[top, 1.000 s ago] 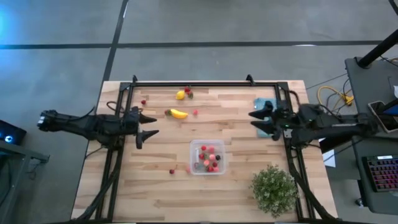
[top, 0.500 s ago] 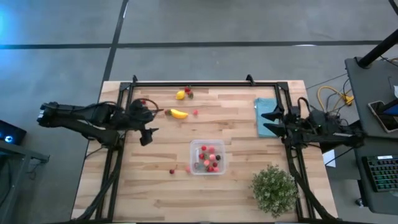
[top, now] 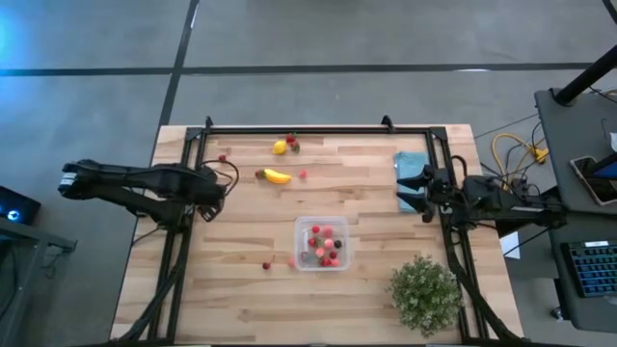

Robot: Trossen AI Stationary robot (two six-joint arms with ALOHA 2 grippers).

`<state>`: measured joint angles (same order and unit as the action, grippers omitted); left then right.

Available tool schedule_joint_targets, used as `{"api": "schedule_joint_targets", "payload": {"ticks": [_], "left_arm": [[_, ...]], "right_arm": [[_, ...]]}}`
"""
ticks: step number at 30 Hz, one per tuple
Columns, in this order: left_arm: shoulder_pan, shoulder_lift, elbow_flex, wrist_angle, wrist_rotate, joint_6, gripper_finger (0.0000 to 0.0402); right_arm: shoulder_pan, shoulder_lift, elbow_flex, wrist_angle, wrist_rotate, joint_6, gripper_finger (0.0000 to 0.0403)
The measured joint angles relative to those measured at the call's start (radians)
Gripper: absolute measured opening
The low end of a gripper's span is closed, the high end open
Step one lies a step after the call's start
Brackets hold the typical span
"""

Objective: Pick and placing Produce into tupperware
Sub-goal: Put the red strawberry into the transparent bin

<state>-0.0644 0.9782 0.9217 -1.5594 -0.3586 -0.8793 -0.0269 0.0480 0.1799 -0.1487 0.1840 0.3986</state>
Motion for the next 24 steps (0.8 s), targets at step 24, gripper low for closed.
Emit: {"api": "schedule_joint_targets", "payload": {"ticks": [24], "left_arm": [[0.433, 0.478, 0.002, 0.194, -0.106, 0.912, 0.0258]], "right_arm": [[0.000, 0.032, 0.007, -0.027, -0.003, -0.006, 0.0253]]}}
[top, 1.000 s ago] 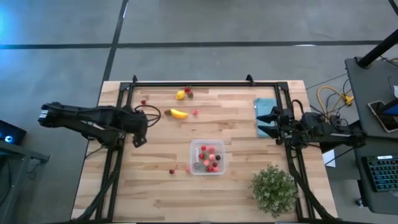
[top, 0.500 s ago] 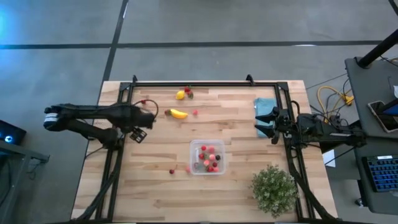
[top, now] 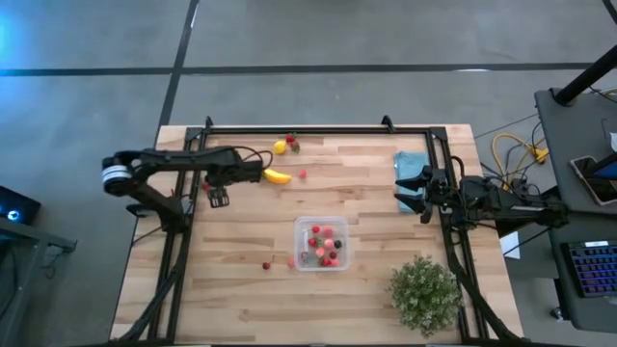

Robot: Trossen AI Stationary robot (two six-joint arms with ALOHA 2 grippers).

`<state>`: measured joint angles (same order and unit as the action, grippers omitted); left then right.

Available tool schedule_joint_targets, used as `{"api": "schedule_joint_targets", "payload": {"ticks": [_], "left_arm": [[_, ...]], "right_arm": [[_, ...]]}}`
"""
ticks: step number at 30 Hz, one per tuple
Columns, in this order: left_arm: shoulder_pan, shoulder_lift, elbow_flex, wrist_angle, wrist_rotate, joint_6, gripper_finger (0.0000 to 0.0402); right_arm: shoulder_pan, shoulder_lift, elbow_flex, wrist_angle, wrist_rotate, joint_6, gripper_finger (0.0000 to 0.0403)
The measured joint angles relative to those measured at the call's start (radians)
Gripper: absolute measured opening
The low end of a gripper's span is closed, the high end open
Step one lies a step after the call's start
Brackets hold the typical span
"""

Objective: Pick and placing Produce into tupperware
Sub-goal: Put the red strawberry into the transparent bin

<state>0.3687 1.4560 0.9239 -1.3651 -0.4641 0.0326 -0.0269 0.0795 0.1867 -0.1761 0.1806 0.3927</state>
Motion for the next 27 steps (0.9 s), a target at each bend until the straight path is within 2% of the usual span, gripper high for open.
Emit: {"api": "schedule_joint_targets", "payload": {"ticks": [5, 14, 21, 27], "left_arm": [[0.000, 0.028, 0.015, 0.000, 0.012, 0.049, 0.0258], [0.006, 0.101, 0.002, -0.028, 0.033, -0.052, 0.0258], [0.014, 0.220, -0.006, 0.031, 0.041, -0.013, 0.0258], [0.043, 0.277, -0.060, 0.060, 0.044, 0.034, 0.0258]], "right_arm": [[0.000, 0.000, 0.000, 0.000, 0.000, 0.000, 0.0253], [0.000, 0.000, 0.000, 0.000, 0.000, 0.000, 0.0247], [0.000, 0.000, 0.000, 0.000, 0.001, 0.000, 0.0253], [0.000, 0.000, 0.000, 0.001, 0.001, 0.000, 0.0250]]}}
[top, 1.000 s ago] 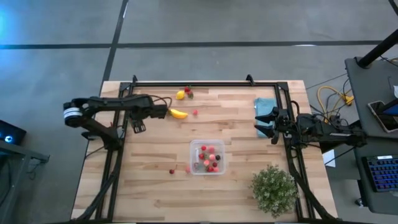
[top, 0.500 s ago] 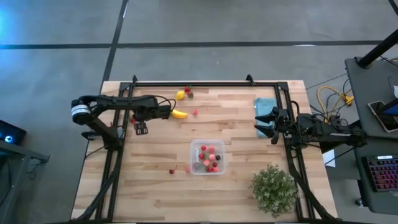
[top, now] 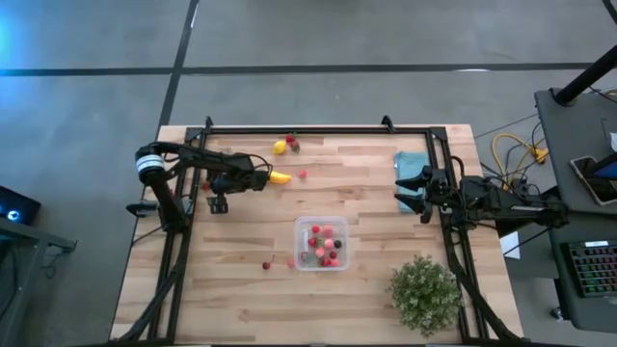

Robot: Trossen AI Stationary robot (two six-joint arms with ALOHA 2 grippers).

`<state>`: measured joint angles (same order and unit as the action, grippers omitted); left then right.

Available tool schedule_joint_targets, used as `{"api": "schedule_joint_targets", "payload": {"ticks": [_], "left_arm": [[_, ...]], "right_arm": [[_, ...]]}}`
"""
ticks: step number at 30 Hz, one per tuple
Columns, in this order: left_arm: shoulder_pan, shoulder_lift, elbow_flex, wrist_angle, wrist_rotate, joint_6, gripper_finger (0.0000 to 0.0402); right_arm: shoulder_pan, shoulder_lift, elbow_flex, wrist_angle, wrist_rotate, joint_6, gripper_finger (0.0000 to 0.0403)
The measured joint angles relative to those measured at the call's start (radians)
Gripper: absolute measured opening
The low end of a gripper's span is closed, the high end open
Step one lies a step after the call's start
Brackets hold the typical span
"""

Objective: Pick and placing Produce into tupperware
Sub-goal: Put the red strawberry into the transparent bin

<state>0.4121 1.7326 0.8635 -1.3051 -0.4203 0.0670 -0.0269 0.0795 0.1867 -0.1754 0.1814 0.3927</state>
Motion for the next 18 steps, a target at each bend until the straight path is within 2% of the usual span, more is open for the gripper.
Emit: {"api": "schedule_joint_targets", "payload": {"ticks": [7, 18], "left_arm": [[0.086, -0.036, -0.094, 0.104, -0.005, 0.024, 0.0258], [0.126, -0.149, -0.109, 0.217, -0.004, 0.042, 0.0258]], "right_arm": [[0.000, 0.000, 0.000, 0.000, 0.000, 0.000, 0.0247], [0.000, 0.000, 0.000, 0.000, 0.001, 0.000, 0.0253]]}}
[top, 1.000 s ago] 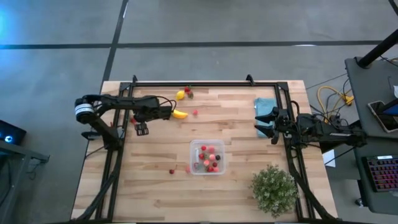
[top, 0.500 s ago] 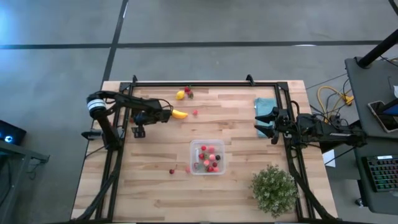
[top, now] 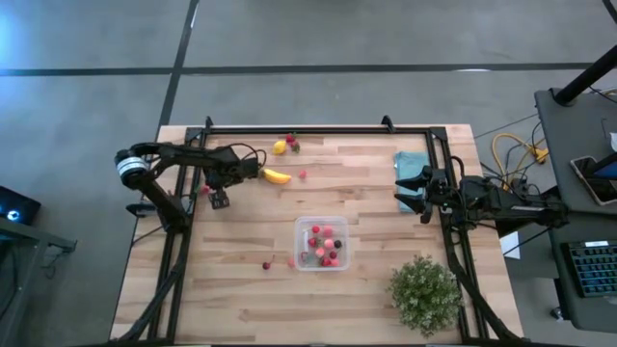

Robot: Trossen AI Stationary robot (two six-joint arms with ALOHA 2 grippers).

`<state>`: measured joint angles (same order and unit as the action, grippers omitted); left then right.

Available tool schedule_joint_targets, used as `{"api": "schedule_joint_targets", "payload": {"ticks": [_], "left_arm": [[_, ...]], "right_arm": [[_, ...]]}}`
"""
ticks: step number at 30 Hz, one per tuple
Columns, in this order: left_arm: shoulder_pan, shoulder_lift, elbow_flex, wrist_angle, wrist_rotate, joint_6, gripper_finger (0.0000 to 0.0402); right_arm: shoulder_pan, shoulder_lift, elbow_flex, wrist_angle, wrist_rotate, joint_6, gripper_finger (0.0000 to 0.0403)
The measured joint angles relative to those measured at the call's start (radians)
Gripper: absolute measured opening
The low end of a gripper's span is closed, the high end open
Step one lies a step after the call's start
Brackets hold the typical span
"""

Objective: Pick and placing Produce into tupperware
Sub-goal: Put the red strawberry into the transparent bin

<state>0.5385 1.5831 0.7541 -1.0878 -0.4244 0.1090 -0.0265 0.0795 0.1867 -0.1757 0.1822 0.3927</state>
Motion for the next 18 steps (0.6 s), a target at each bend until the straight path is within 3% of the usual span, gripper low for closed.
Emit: {"api": "schedule_joint_targets", "payload": {"ticks": [13, 18], "left_arm": [[0.012, 0.047, -0.027, 0.004, 0.022, 0.010, 0.0258], [0.012, 0.059, -0.027, 0.000, 0.023, 0.011, 0.0240]], "right_arm": [[0.000, 0.000, 0.000, 0.000, 0.000, 0.000, 0.0254], [0.000, 0.000, 0.000, 0.000, 0.000, 0.000, 0.0249]]}}
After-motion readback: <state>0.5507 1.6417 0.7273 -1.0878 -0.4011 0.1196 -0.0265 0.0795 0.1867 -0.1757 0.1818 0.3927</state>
